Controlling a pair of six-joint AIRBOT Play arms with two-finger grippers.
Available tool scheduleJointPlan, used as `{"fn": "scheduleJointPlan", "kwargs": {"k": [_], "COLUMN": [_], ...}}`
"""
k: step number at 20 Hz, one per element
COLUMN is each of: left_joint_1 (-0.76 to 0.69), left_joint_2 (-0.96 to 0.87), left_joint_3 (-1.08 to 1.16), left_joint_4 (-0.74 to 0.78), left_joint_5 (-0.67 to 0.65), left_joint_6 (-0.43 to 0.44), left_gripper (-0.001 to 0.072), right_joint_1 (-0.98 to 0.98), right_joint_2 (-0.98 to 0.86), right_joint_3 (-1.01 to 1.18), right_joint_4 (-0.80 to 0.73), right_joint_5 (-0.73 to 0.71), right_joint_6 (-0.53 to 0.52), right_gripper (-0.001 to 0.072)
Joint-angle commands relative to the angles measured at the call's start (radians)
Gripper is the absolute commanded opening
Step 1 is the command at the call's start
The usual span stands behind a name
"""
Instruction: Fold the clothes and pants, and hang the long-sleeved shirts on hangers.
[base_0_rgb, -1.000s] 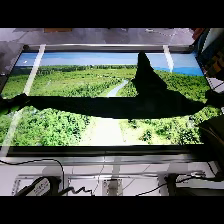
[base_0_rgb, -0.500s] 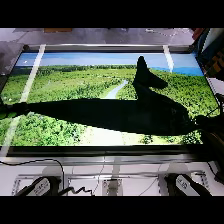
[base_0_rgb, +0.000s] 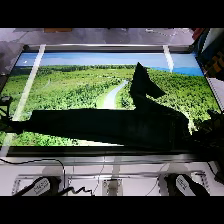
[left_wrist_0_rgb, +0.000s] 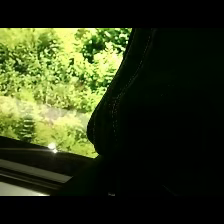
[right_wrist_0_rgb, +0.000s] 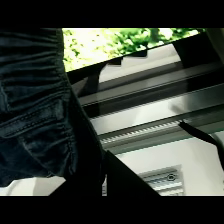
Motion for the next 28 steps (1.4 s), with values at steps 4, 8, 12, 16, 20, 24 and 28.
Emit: {"fn": "scheduleJointPlan", "kwargs": {"k": [4, 8, 12, 16, 20, 24, 28], "left_joint_1": [0.011, 0.011, 0.011, 0.011, 0.011, 0.011, 0.011], "left_joint_2": [-0.138, -0.153, -0.153, -0.153, -0.153, -0.153, -0.153], "left_joint_3": [-0.004, -0.002, -0.002, -0.002, -0.002, -0.002, -0.002], "left_joint_4": [0.093, 0.101, 0.103, 0.109, 0.109, 0.135, 0.135], "left_joint_5": [-0.119, -0.090, -0.085, -0.114, -0.197, -0.196, -0.197], "left_joint_6": [0.003, 0.000, 0.000, 0.041, 0.299, 0.303, 0.303], "left_gripper": [0.0022, 0.0022, 0.0022, 0.0023, 0.0022, 0.0022, 0.0032], "right_joint_1": [-0.001, -0.001, -0.001, -0.001, -0.001, -0.001, -0.001], "right_joint_2": [-0.005, -0.005, -0.006, -0.018, -0.031, -0.043, -0.042], "right_joint_3": [-0.050, -0.066, -0.069, -0.094, -0.101, -0.101, -0.100], "right_joint_4": [-0.054, -0.042, -0.011, -0.032, -0.055, -0.055, -0.045], "right_joint_5": [-0.152, -0.277, -0.392, -0.263, -0.122, -0.121, -0.123], "right_joint_6": [-0.001, 0.000, 0.003, 0.002, -0.002, -0.002, -0.001], "right_gripper": [0.0049, 0.0049, 0.0049, 0.0049, 0.0050, 0.0049, 0.0181]}}
